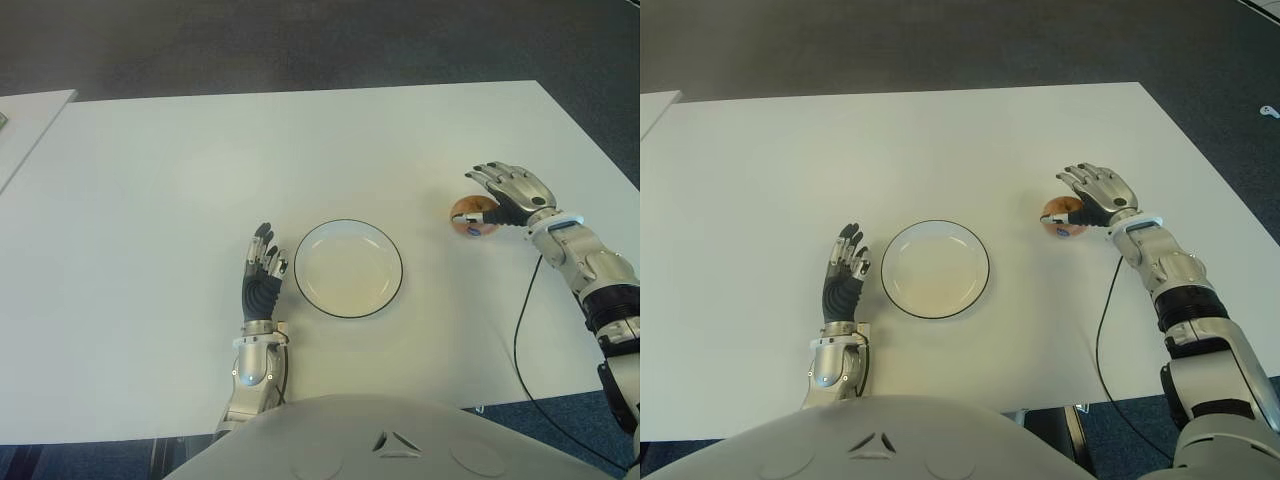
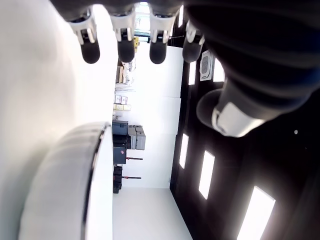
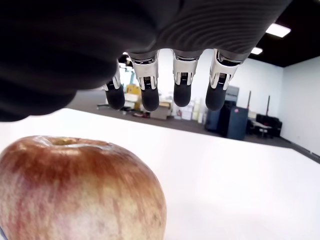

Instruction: Put the apples into the plate.

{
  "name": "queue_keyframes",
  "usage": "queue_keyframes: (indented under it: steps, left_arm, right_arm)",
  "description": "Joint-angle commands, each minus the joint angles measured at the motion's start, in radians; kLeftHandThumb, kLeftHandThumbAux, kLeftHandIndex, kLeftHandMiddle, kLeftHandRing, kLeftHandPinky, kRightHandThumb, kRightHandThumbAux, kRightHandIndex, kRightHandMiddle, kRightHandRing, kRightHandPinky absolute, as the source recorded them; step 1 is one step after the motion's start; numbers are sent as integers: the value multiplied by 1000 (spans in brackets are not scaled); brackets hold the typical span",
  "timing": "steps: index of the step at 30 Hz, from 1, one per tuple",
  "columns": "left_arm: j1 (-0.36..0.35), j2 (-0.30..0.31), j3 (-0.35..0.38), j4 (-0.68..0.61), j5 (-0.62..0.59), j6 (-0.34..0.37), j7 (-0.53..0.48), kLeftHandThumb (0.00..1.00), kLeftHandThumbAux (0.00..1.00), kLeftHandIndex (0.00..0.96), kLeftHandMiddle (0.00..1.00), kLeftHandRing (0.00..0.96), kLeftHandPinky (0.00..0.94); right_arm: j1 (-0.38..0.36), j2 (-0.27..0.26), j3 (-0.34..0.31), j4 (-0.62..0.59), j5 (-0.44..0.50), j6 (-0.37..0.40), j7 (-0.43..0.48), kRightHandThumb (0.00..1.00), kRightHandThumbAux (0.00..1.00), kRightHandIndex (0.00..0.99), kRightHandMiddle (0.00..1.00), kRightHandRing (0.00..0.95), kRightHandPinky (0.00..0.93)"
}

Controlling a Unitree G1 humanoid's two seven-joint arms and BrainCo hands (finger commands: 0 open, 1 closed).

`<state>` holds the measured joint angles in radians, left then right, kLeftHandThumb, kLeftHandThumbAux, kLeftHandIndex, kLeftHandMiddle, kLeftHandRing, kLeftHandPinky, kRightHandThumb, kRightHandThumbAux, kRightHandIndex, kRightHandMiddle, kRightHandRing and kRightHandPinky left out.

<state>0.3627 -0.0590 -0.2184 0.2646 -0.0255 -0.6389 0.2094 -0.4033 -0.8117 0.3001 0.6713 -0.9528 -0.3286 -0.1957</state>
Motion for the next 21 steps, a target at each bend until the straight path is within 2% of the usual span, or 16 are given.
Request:
queue_keyframes:
  steps: [1,8,21]
  left_arm:
    - [34,-103,-14,77,-53,2,-33,127,574,44,44,18,12]
    - [32,-106,-7,83,-75,1,-62,124,571,48,44,19,15]
    - [27,-113,-2,91,-64,-24,-55,119,568,44,38,13,0]
  right_arm:
    - [-14,1,26,35,17,-11,-8,290,166,0,0,0,0]
    - [-38,14,50,73,28,-11,-17,294,190,0,0,0,0]
    - [-118,48,110,257,42,-46,-69,281,209,0,0,0,0]
